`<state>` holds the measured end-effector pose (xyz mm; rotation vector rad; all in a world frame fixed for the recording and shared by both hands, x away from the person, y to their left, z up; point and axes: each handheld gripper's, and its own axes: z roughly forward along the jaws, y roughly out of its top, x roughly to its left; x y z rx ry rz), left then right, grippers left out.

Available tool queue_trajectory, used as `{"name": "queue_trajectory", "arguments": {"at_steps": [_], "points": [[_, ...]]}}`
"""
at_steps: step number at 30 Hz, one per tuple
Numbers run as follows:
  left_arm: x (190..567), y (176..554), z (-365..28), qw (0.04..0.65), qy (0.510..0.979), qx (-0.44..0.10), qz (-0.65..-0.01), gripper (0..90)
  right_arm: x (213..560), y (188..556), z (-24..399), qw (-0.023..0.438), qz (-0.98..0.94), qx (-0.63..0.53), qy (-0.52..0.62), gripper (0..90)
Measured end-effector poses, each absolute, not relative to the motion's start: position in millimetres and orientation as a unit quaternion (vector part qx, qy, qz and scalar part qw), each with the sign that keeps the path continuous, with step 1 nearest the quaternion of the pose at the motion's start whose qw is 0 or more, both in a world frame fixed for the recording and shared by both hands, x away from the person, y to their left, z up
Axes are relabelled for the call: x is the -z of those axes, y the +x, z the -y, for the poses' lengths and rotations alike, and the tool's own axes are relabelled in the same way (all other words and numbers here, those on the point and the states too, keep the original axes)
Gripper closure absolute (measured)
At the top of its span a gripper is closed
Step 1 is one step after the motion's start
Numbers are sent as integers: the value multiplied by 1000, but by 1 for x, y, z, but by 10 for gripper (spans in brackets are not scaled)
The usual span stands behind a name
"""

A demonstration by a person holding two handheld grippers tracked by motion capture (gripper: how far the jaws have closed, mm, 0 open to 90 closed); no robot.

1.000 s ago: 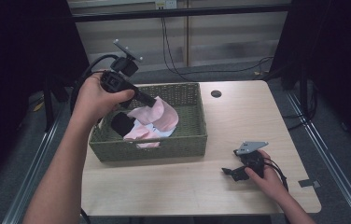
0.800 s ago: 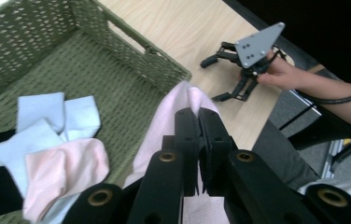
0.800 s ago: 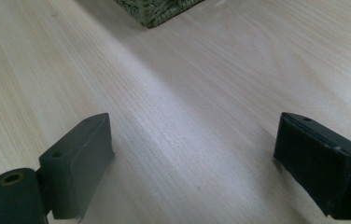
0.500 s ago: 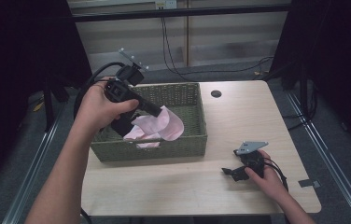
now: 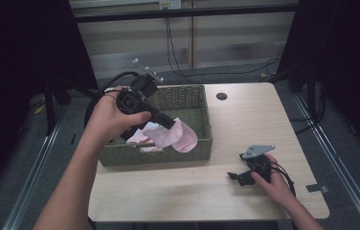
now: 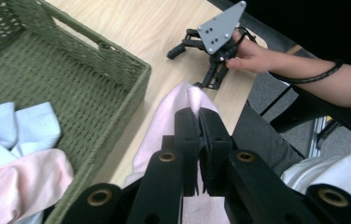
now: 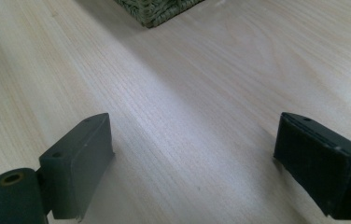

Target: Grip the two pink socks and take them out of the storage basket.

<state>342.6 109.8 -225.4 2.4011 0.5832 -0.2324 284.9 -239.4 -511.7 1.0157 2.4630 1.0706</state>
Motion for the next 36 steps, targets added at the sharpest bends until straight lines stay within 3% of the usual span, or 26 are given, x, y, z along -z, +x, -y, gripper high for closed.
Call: {"name": "queue_trajectory", "arguments": {"at_steps": [9,12,16,23,36], "points": [[254,332,-91,328,915,113,-207,851,512,285,239,135,-850,-369,351,107],[261,331,-86,335,913,120,-199,726,512,285,239,134,-850,-369,351,107],[272,334,-81,332,918,94,-194,598,512,285,239,135,-850,-369,350,107],[297,365,-104,351,908,44,-227,502,512,285,239,135,-850,-369,350,107],[331,406,-135,343,895,9,-285,426,512,284,239,134,-850,-368,352,106]]}}
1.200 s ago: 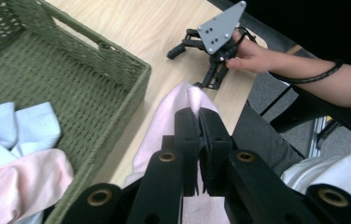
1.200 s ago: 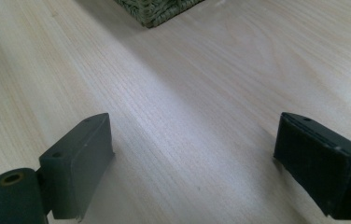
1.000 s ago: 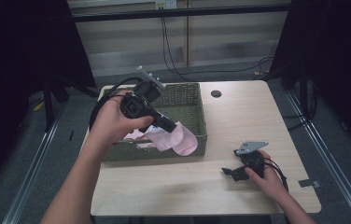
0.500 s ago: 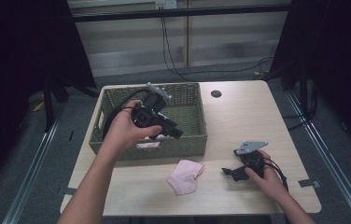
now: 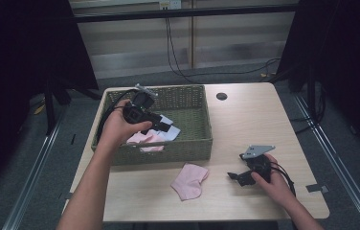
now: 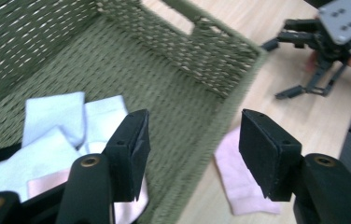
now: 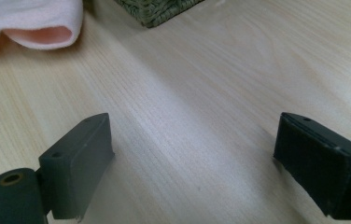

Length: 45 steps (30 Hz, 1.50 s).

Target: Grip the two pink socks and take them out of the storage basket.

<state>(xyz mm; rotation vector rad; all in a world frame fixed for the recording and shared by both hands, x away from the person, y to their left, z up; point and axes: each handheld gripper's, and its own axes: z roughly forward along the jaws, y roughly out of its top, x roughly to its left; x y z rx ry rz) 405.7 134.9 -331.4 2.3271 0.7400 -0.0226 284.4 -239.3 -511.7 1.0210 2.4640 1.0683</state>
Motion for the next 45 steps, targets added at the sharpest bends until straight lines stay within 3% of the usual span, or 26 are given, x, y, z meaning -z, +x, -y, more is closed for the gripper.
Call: {"name": "queue_trajectory", "arguments": {"at_steps": [10,25,45], "points": [[346,425,-147,322,899,-9,-296,364,512,285,239,134,-850,-369,351,107],[366,451,-157,295,903,-22,-312,341,512,285,239,134,-850,-369,351,107],[408,473,-164,246,913,-3,-326,302,512,285,239,135,-850,-369,350,106]]}}
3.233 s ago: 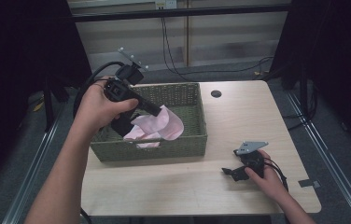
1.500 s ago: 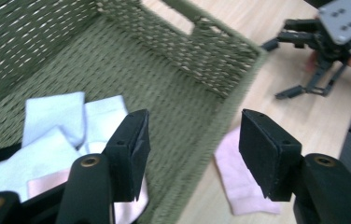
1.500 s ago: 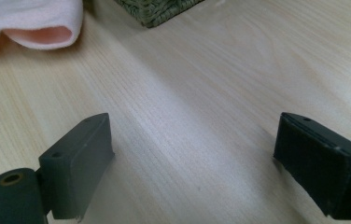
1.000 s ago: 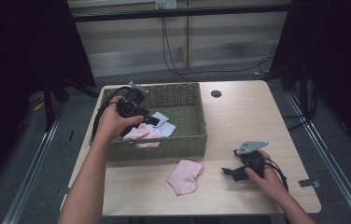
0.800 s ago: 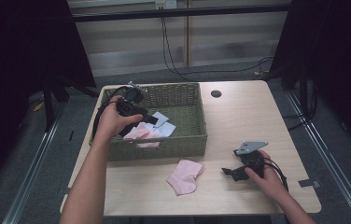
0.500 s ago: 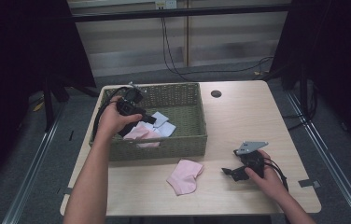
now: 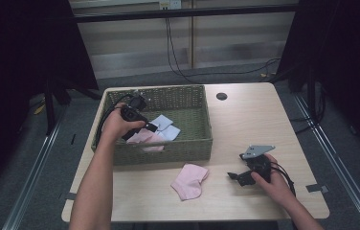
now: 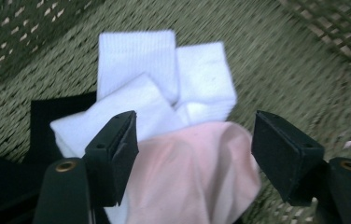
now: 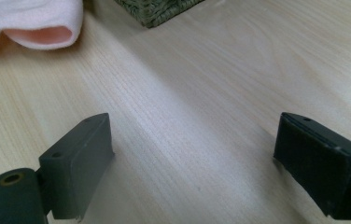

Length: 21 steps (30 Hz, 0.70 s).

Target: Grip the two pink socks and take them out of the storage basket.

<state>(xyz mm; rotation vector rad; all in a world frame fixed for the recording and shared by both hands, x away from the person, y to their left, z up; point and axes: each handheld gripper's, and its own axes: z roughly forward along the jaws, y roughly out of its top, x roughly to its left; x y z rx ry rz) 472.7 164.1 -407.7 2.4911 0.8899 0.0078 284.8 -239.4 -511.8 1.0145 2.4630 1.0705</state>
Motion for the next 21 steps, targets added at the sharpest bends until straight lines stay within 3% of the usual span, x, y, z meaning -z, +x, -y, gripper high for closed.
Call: {"name": "queue_trajectory", "arguments": {"at_steps": [21], "points": [[436,476,-175,188,920,19,-343,183,512,285,239,135,-850,-370,350,107]]}}
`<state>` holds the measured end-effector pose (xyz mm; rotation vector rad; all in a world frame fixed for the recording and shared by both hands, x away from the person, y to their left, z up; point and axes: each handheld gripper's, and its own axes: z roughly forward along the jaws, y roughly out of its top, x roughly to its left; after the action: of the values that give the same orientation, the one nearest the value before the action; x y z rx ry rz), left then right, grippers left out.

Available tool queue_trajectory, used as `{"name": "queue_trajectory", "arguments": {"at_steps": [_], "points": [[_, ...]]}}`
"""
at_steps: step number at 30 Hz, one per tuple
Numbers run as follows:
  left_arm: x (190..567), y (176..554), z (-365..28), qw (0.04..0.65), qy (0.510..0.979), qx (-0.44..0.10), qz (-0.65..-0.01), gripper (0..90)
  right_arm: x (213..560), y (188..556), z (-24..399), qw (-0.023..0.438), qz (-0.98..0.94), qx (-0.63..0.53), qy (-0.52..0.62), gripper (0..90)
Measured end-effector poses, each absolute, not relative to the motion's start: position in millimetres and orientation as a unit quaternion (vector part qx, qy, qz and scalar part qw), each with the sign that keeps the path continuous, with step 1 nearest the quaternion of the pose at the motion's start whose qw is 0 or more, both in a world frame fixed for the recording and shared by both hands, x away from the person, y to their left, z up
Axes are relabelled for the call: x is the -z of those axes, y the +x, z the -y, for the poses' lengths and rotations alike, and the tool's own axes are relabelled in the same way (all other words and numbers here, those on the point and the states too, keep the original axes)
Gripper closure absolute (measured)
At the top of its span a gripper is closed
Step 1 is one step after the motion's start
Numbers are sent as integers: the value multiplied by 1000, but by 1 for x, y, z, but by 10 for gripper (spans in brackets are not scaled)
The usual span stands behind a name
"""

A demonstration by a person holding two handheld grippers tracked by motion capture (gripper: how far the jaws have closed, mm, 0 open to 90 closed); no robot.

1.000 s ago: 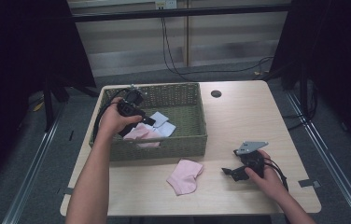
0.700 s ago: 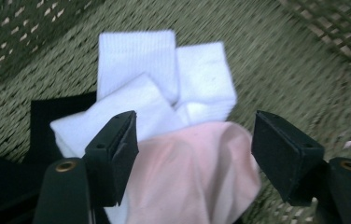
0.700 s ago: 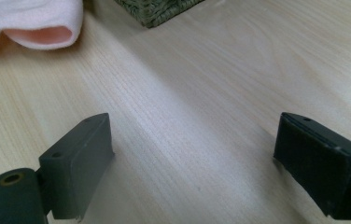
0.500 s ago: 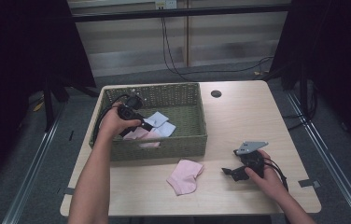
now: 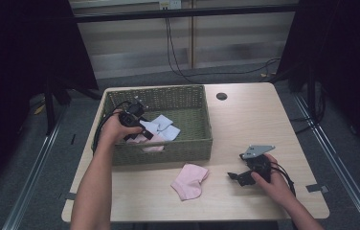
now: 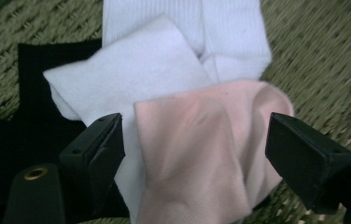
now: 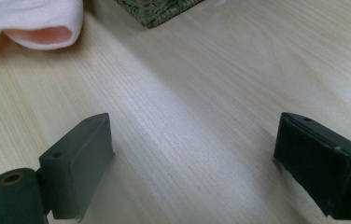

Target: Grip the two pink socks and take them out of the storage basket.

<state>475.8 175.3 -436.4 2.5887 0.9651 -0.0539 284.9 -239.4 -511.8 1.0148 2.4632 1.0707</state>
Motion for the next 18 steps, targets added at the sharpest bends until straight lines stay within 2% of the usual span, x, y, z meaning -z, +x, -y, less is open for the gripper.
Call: {"name": "queue_trajectory", "arguments": {"at_steps": [2,4,5,7,9,18], "points": [[447,476,-175,178,918,27,-353,209,512,285,239,134,-850,-369,351,106],[451,476,-176,174,917,29,-358,313,512,285,239,134,-850,-369,351,107],[452,476,-176,170,918,23,-358,386,512,285,239,134,-850,-369,351,107],[447,475,-176,171,919,10,-354,602,512,285,239,134,-850,-369,351,107],[441,476,-176,172,919,5,-355,734,512,285,239,134,-850,-369,351,107],[418,476,-179,186,912,18,-364,789,512,285,239,134,-850,-369,351,107]]}}
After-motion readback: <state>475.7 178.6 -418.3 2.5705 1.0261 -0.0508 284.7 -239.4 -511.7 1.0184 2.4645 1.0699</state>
